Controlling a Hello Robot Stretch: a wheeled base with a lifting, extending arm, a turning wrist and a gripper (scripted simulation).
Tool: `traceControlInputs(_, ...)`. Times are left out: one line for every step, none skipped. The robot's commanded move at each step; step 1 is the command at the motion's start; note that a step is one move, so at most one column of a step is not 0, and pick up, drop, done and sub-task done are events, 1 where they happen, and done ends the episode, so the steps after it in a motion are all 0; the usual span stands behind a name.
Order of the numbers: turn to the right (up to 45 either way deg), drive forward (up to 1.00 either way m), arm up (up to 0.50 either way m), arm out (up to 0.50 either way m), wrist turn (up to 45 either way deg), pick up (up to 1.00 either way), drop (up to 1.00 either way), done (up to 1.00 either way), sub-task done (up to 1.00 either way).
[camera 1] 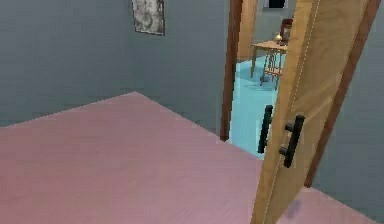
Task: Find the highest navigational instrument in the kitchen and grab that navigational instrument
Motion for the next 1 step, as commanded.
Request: traceControlInputs(-27.0, 0.0, 0.0, 0.0, 0.0, 0.0, 0.0, 0.0, 0.0)
